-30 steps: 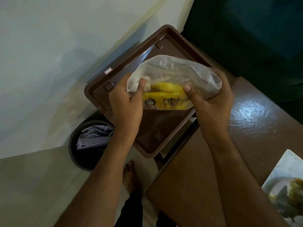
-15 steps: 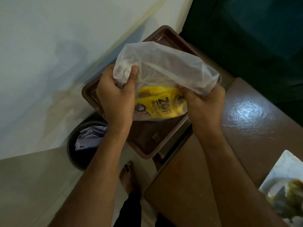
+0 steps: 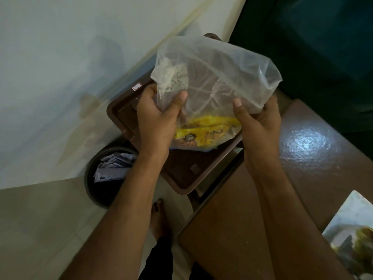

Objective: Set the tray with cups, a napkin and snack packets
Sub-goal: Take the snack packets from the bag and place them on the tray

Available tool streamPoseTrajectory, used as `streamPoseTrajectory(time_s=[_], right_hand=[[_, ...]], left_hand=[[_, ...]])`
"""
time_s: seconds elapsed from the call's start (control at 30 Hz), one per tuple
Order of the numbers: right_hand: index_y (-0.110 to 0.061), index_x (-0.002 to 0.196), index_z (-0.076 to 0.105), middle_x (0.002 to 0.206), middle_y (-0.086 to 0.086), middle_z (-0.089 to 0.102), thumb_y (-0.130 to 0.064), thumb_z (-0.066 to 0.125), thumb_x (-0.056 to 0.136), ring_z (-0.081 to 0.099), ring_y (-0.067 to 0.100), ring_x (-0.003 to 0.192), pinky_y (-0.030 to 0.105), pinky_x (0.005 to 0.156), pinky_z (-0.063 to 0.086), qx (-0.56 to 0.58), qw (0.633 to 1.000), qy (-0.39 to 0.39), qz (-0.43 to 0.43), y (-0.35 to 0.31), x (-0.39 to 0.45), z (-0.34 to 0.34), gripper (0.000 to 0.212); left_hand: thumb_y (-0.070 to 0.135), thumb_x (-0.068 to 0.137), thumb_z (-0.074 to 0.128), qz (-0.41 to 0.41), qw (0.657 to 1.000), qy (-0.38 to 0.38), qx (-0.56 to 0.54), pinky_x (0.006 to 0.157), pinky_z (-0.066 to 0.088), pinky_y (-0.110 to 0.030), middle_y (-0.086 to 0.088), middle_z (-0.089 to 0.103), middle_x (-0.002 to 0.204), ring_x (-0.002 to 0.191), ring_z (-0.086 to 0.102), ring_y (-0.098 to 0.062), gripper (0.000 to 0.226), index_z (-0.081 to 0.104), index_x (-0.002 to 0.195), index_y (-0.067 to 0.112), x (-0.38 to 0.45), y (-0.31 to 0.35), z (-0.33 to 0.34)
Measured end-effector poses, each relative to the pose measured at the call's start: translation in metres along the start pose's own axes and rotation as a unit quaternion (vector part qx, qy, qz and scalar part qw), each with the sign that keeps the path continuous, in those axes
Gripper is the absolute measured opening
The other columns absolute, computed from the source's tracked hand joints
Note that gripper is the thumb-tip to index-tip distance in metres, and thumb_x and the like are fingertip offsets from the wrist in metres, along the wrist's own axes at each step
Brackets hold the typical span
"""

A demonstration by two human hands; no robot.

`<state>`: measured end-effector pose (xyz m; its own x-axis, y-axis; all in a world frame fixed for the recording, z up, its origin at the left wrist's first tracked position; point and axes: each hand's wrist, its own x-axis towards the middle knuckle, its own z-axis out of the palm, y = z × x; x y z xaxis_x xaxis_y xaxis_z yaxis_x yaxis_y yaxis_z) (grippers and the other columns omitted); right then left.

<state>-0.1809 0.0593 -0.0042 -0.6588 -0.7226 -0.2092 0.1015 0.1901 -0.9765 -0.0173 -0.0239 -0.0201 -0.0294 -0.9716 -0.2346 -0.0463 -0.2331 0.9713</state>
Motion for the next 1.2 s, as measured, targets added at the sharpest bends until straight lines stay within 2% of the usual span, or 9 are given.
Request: streamPoseTrajectory(time_s=[0.2, 0.37, 0.47, 0.63, 0.73, 0.8, 0.9, 1.1, 1.2], right_hand=[[-0.001, 0.126, 0.061, 0.095, 0.004, 0.079, -0.015, 0.076, 0.094, 0.078, 0.015, 0.082, 0.036, 0.073, 0.065, 0.009, 0.995, 0.079, 0.063, -0.002, 0.006, -0.002, 0.039], [0.001, 0.123, 0.060, 0.099, 0.005, 0.072, -0.004, 0.074, 0.091, 0.075, 0.004, 0.065, 0.021, 0.061, 0.059, 0.086, 0.982, 0.131, 0.102, -0.014, 0.014, 0.001, 0.035], [-0.010, 0.118, 0.060, 0.110, 0.007, 0.067, -0.001, 0.068, 0.093, 0.072, 0.000, 0.064, 0.019, 0.062, 0.057, 0.084, 0.976, 0.168, 0.112, -0.016, 0.016, 0.000, 0.027], [-0.014, 0.122, 0.068, 0.133, 0.010, 0.063, 0.000, 0.057, 0.102, 0.074, 0.010, 0.093, 0.035, 0.084, 0.064, 0.040, 0.992, 0.107, 0.053, -0.018, 0.009, -0.004, 0.027], [-0.014, 0.132, 0.068, 0.142, 0.010, 0.057, -0.023, 0.063, 0.103, 0.062, 0.020, 0.125, 0.044, 0.100, 0.060, -0.083, 0.996, -0.004, -0.013, -0.013, 0.002, -0.011, 0.031], [-0.024, 0.144, 0.059, 0.153, 0.007, 0.036, -0.045, 0.077, 0.091, 0.040, 0.026, 0.144, 0.046, 0.112, 0.052, -0.220, 0.971, -0.076, -0.052, -0.009, -0.003, -0.016, 0.060], [-0.031, 0.152, 0.048, 0.166, 0.019, 0.011, -0.056, 0.091, 0.067, 0.014, 0.041, 0.153, 0.054, 0.121, 0.034, -0.478, 0.852, -0.118, -0.177, -0.008, -0.007, -0.017, 0.099], [-0.016, 0.115, 0.080, 0.142, 0.019, 0.059, -0.021, 0.080, 0.082, 0.049, 0.048, 0.125, 0.052, 0.092, 0.044, -0.553, 0.790, 0.028, -0.264, -0.007, -0.008, -0.011, 0.033], [-0.010, 0.100, 0.082, 0.134, 0.014, 0.068, -0.019, 0.069, 0.082, 0.054, 0.047, 0.124, 0.053, 0.090, 0.042, -0.535, 0.786, 0.093, -0.295, -0.014, -0.007, -0.006, 0.023]], left_hand=[[0.019, 0.086, 0.084, -0.025, 0.994, 0.098, -0.048, 0.051, 0.058, -0.031, -0.001, 0.077, 0.082, 0.052, 0.068, -0.012, 0.039, 0.062, 0.117, 0.009, 0.011, 0.013, -0.003], [0.032, 0.075, 0.086, -0.084, 0.984, 0.141, -0.070, 0.094, 0.063, -0.046, -0.010, 0.062, 0.132, 0.122, 0.066, -0.028, 0.074, 0.044, 0.135, 0.025, 0.015, 0.016, -0.014], [0.019, 0.079, 0.079, -0.053, 0.986, 0.132, -0.084, 0.103, 0.059, -0.046, -0.014, 0.062, 0.124, 0.126, 0.062, -0.032, 0.077, 0.032, 0.140, 0.023, 0.005, 0.008, -0.015], [-0.005, 0.087, 0.061, 0.016, 0.987, 0.149, -0.054, 0.057, 0.052, -0.021, -0.005, 0.059, 0.097, 0.082, 0.061, -0.011, 0.033, 0.060, 0.109, 0.020, 0.000, 0.005, -0.014], [0.003, 0.095, 0.063, 0.022, 0.992, 0.125, -0.020, 0.055, 0.050, -0.019, 0.005, 0.073, 0.090, 0.085, 0.069, -0.007, 0.025, 0.076, 0.089, 0.024, 0.004, 0.008, -0.012], [0.012, 0.098, 0.067, 0.016, 0.993, 0.118, -0.020, 0.053, 0.050, -0.017, 0.004, 0.075, 0.092, 0.085, 0.070, -0.008, 0.019, 0.079, 0.091, 0.026, 0.007, 0.010, -0.012], [0.026, 0.097, 0.075, 0.012, 0.992, 0.120, -0.030, 0.052, 0.049, -0.017, 0.007, 0.072, 0.083, 0.071, 0.062, -0.005, 0.010, 0.080, 0.099, 0.019, 0.009, 0.014, -0.013], [0.053, 0.093, 0.068, 0.099, 0.988, 0.095, 0.073, 0.075, 0.055, -0.021, 0.011, 0.073, 0.092, 0.083, 0.067, 0.003, 0.036, 0.082, 0.087, 0.021, 0.000, 0.035, -0.011], [0.074, 0.082, 0.069, 0.236, 0.921, 0.014, 0.311, 0.094, 0.048, -0.034, 0.004, 0.067, 0.114, 0.111, 0.061, -0.011, 0.055, 0.080, 0.103, 0.024, -0.012, 0.035, -0.014]])
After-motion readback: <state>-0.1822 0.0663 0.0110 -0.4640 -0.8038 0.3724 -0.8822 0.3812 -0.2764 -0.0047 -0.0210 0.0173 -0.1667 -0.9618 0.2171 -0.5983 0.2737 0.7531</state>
